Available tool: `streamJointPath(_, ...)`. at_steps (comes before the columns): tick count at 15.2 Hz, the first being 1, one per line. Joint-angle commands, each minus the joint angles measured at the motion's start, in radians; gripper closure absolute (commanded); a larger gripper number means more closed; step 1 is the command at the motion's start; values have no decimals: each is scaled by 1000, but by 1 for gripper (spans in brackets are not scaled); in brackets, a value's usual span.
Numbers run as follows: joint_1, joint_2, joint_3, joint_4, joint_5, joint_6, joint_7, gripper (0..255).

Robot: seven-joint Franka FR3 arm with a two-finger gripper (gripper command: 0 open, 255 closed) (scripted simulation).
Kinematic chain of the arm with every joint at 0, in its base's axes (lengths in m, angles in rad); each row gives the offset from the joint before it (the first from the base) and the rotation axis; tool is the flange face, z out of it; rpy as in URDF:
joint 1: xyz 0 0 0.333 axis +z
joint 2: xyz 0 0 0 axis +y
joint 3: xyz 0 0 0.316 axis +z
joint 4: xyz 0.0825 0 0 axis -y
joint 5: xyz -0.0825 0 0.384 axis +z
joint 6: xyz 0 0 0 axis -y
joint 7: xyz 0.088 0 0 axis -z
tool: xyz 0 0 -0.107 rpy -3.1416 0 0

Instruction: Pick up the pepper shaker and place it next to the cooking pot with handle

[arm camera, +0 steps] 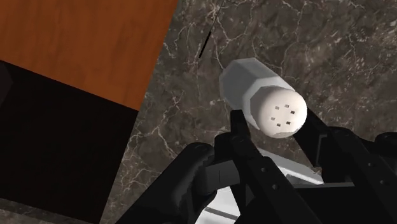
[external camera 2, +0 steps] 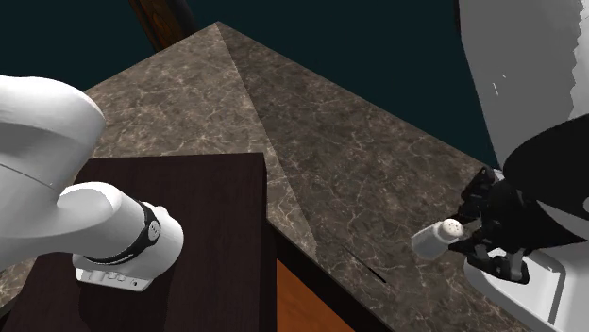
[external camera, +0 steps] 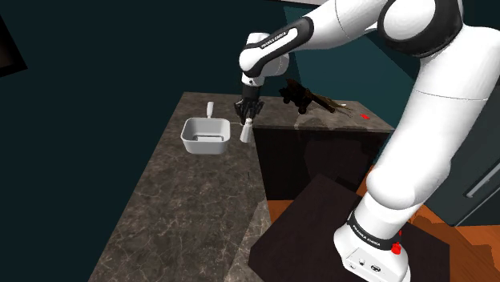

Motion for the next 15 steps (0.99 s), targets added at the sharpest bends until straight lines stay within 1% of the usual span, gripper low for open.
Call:
streamJointPath(1, -16, 49, -14, 65, -7, -18, -26, 255)
streamJointPath(6, -51, 198, -43, 280, -21, -89, -84, 255)
streamJointPath(10, -78, 332, -60, 487, -29, -165, -125, 255)
streamJointPath(14, -102, 494, -74, 749, -35, -268, -161, 255)
streamJointPath(15, -110, 567, -78, 872, -37, -319, -173, 255)
